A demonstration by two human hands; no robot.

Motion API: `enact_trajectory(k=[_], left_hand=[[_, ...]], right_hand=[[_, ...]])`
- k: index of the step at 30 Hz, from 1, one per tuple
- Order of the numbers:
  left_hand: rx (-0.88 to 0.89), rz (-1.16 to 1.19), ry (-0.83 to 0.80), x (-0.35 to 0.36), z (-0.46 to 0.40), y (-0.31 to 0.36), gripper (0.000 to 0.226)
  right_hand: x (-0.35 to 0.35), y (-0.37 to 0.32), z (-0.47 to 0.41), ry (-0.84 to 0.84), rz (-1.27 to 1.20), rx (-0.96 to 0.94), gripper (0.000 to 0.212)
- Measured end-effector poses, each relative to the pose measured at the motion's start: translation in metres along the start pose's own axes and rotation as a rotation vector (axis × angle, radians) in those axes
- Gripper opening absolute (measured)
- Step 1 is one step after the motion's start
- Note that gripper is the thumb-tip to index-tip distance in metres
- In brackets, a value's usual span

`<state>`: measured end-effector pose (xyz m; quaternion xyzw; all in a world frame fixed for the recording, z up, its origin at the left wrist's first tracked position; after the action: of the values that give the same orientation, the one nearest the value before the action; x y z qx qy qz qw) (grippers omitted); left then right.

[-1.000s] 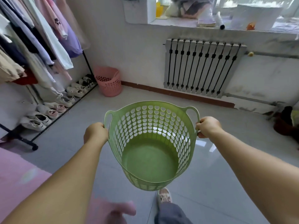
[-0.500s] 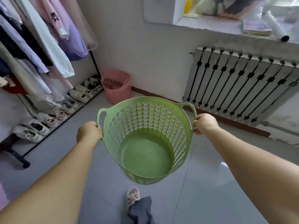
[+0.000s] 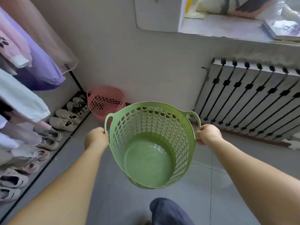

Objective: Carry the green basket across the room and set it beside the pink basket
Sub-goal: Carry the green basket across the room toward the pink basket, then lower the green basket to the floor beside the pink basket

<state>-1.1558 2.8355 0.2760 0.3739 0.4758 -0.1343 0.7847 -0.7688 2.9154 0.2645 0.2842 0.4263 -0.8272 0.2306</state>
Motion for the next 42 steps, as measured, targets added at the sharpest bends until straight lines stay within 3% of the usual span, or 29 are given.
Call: enact_trajectory(k=[11,16,22,28,31,39,42], left_hand=[[-0.028,0.0,-0.069,0.044,-0.199,0.078,0.021],[-0.035,-0.013,-0.125,0.076,-0.277,0.098,0.021],[0.035,-0.032,-0.171,0.119,-0.36,0.111,0.024],[0.069,-0.088,-0.223,0.174,-0.442,0.099,0.018],[0.055,-0.084,-0.215,0.208,-0.478,0.09,0.017],[0.063,-0.075,-0.205,0.287,-0.532,0.083,0.017],[0.02,-0.024,-0.206,0.31,-0.544,0.076,0.015]], right_hand=[[0.058,-0.108,-0.171,-0.018,-0.023,0.142,0.03],[0.091,-0.132,-0.226,-0.011,-0.026,0.218,0.021],[0.139,-0.142,-0.28,0.048,-0.106,0.328,0.012],[0.196,-0.133,-0.325,0.134,-0.166,0.396,0.029],[0.228,-0.125,-0.35,0.156,-0.174,0.41,0.024],[0.295,-0.102,-0.408,0.195,-0.195,0.436,0.013],[0.311,-0.095,-0.425,0.214,-0.185,0.446,0.022]])
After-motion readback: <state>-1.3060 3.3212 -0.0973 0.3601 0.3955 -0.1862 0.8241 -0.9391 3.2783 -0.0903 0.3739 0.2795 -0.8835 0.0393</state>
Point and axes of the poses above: each hand's wrist, its own z-axis away from the middle knuckle, its own x-axis out of the palm, y = z × x, the point moved 5 cm from there along -z, towards the middle knuckle, and after that the axes turned 1 degree about x, right-handed, at the moved point
